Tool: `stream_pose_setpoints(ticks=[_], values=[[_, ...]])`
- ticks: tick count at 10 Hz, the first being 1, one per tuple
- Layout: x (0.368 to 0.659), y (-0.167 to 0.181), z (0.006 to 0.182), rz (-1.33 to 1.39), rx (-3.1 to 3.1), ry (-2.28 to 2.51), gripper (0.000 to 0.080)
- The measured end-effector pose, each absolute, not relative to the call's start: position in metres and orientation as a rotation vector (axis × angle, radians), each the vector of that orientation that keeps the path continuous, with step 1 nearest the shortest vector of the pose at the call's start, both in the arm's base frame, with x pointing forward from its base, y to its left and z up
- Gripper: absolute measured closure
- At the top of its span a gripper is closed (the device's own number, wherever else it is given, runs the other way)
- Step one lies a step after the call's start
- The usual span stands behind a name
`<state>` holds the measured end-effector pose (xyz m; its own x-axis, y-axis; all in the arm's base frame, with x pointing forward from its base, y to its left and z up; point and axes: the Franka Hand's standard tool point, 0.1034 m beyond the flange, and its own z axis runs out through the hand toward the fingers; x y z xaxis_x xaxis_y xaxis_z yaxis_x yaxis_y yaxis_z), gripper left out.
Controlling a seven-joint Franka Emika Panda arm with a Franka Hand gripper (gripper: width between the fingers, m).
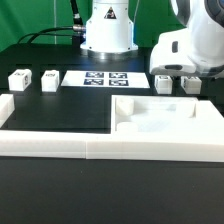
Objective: Assemble square table
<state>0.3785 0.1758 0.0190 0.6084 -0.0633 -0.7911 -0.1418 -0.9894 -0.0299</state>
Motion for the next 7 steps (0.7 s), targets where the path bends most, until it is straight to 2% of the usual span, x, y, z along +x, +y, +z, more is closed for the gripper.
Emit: stream_pose_setpoints(ticks=[3,6,7], values=[[0.3660,0.1833,0.0114,1.380,-2.740,0.144,0.0150],[0.3657,0.1810,0.0093,1.384,-2.734,0.143,0.0150],[0.3657,0.1809,0.0092,1.384,-2.734,0.143,0.0285]])
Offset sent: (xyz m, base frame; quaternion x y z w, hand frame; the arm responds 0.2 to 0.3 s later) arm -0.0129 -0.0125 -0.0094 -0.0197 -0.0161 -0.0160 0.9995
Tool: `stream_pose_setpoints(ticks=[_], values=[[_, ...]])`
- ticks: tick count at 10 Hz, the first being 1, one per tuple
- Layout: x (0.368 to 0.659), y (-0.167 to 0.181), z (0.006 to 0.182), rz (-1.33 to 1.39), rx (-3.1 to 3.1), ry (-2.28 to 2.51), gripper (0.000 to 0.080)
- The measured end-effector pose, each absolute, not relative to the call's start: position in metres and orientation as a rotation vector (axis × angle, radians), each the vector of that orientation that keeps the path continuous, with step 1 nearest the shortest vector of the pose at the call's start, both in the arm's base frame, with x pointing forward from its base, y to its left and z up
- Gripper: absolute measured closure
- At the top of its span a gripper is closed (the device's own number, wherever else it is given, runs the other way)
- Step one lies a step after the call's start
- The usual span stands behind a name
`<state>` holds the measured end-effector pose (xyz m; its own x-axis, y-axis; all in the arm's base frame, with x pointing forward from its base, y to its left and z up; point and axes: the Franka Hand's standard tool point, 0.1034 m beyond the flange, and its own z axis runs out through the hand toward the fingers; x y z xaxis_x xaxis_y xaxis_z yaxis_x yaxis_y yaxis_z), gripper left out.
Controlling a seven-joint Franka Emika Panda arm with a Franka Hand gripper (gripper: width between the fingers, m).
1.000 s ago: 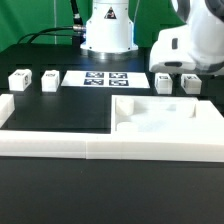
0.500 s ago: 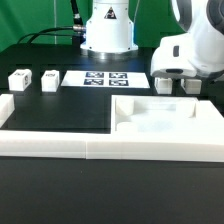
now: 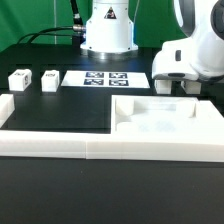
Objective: Assemble square table
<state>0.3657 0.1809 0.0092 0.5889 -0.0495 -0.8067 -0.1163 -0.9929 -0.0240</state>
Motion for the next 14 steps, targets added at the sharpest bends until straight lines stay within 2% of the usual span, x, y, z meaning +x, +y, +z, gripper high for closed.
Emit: stream_pose_setpoints(ticks=[1,2,3,9,11,12,13,14], values=[[0.366,0.181,0.009,1.385,-2.734,0.143,0.0285],[0.366,0.181,0.009,1.385,-2.734,0.143,0.0425],[0.366,0.181,0.009,1.385,-2.733,0.143,0.0512],[0.369,0.179,0.013,1.389,-2.726,0.135,0.0511],[0.407,0.163,0.053,1.354,-2.708,0.124,0.0511],[0.409,0.159,0.065,1.336,-2.715,0.127,0.0511],[0.407,0.159,0.071,1.335,-2.720,0.121,0.0509],[0.408,0.160,0.068,1.312,-2.729,0.124,0.0509]])
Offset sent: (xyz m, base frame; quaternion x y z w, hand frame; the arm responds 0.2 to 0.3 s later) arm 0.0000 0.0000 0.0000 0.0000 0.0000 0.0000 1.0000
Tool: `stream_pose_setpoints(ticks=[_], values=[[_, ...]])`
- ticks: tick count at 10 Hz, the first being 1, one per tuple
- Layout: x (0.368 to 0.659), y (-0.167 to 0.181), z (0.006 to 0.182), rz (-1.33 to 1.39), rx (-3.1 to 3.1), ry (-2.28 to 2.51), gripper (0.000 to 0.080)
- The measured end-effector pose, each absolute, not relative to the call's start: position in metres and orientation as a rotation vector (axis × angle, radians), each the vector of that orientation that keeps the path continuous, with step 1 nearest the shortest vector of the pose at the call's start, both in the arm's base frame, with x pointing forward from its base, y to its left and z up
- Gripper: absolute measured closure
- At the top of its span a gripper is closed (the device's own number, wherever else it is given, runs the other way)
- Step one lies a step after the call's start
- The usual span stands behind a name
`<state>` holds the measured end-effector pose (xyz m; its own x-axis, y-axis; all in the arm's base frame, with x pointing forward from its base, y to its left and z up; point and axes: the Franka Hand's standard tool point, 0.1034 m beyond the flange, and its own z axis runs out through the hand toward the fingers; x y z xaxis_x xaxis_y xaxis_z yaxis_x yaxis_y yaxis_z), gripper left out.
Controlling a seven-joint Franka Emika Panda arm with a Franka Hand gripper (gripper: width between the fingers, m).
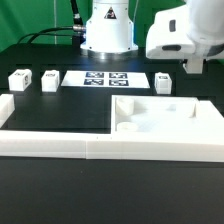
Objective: Assemble square table
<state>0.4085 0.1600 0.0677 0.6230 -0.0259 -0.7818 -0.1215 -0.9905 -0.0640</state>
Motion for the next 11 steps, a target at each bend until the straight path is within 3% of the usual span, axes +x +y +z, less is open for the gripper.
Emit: stream_pose_setpoints(ticks=[2,3,4,6,7,11], values=[[0.415,0.161,0.066,1.241,-2.758,0.131,0.0509],[0.421,0.158,0.075,1.158,-2.781,0.103,0.0509],[0.445,0.142,0.102,1.106,-2.772,0.071,0.0509],[0.502,0.115,0.134,0.907,-2.797,0.057,0.0509],[0.519,0.110,0.136,0.819,-2.819,0.072,0.0509],[0.529,0.108,0.129,0.376,-2.934,0.085,0.0509]])
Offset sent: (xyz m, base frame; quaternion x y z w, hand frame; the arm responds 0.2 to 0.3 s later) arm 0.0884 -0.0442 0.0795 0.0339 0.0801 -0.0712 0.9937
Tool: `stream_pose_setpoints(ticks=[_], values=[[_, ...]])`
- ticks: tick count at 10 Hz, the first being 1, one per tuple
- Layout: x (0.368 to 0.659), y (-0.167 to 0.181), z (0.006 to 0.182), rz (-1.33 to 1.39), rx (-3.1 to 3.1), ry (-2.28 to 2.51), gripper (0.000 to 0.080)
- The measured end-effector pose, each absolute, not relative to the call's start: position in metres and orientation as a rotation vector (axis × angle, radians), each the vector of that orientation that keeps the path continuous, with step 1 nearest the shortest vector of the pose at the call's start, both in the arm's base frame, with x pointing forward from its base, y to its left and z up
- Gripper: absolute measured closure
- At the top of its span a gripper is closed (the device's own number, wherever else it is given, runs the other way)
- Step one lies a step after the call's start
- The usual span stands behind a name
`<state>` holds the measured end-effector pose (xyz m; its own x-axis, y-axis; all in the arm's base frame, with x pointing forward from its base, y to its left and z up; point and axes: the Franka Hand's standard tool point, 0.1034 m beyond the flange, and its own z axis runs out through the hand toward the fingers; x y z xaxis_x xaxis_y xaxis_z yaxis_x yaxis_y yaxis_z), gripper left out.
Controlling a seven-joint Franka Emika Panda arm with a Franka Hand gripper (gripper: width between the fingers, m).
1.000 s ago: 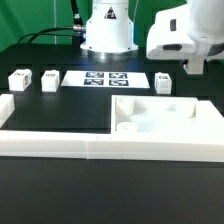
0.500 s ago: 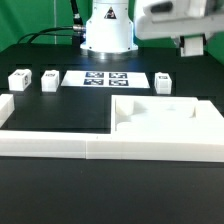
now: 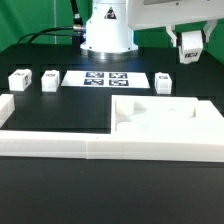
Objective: Assemble square table
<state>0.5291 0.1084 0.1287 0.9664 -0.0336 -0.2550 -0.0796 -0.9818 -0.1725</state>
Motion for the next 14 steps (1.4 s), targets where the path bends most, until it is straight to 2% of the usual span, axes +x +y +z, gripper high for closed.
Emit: stream_pose_setpoints(ticks=[1,3,4,5,10,11,13,14], values=[[0.536,0.098,0.119,0.293,-2.954,-0.008,0.0509],[0.589,0.078,0.135,0.130,-2.972,-0.199,0.0509],[0.606,0.077,0.136,0.017,-2.978,-0.279,0.0509],[0.615,0.075,0.136,-0.115,-2.988,-0.302,0.0509],[0.620,0.058,0.131,-0.592,-3.011,-0.269,0.0509],[0.629,0.068,0.135,-0.687,-2.989,-0.241,0.0509],[0.644,0.110,0.123,-0.668,-2.947,-0.180,0.0509],[0.646,0.118,0.115,-0.671,-2.942,-0.179,0.0509]])
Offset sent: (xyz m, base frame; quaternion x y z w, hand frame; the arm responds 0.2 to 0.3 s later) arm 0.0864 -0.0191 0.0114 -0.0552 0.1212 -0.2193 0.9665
